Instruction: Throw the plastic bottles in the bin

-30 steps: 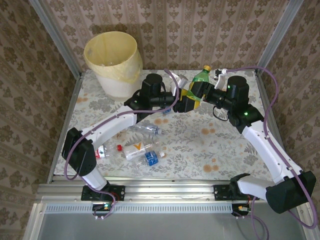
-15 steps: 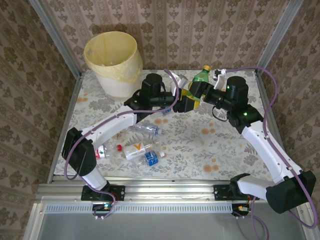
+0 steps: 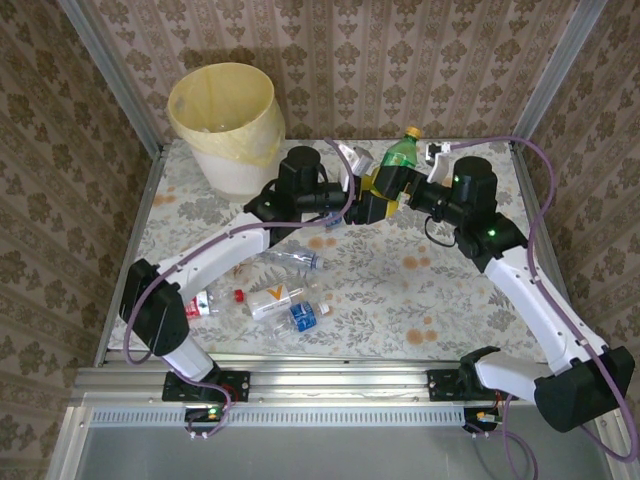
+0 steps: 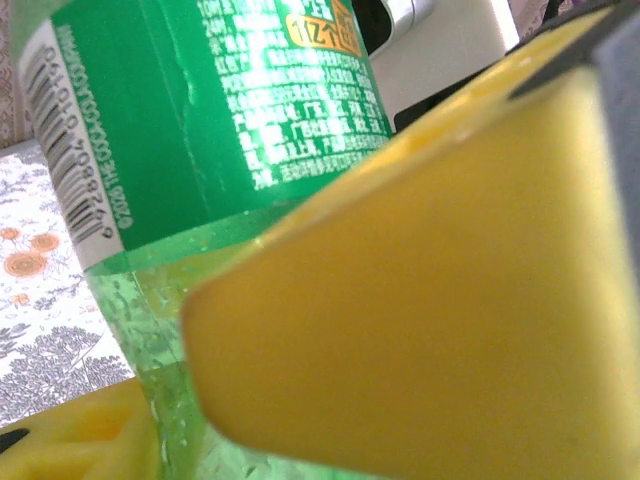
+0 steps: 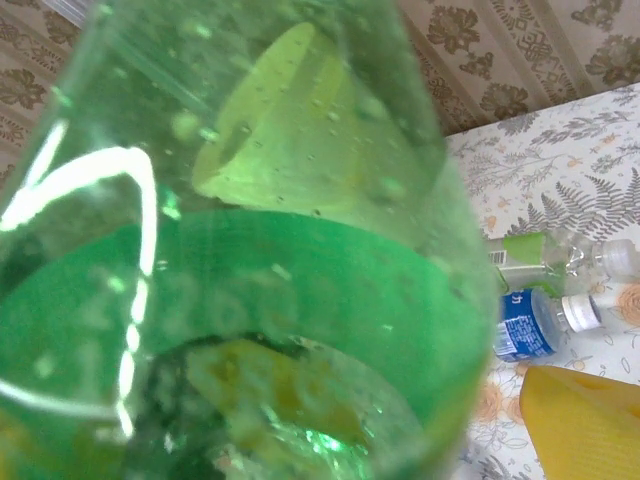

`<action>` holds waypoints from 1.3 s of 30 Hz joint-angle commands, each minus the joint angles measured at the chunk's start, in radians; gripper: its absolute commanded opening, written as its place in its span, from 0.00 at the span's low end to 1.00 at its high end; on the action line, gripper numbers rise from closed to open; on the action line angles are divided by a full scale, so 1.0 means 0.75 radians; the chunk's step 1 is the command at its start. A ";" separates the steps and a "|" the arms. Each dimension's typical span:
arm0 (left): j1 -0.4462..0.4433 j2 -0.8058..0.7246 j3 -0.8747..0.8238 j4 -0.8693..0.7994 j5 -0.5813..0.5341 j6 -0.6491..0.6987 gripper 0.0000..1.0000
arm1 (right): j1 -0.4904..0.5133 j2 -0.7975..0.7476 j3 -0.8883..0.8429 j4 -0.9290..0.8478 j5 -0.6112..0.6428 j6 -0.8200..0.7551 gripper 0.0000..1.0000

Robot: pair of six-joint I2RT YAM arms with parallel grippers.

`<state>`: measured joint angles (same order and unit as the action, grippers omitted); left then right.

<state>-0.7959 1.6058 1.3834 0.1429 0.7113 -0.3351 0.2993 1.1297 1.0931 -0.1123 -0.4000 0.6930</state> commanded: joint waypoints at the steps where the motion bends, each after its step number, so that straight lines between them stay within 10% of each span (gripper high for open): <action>1: 0.029 -0.071 -0.033 0.007 -0.036 0.048 0.35 | 0.007 -0.054 -0.025 -0.012 0.033 -0.048 1.00; 39: 0.412 -0.462 -0.042 -0.370 -0.205 0.252 0.32 | 0.007 -0.166 -0.101 -0.097 0.005 -0.119 1.00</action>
<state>-0.5114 1.3048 1.3346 -0.1223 0.5743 -0.1875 0.2993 1.0283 1.0317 -0.1654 -0.4000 0.6266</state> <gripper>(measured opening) 0.615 0.999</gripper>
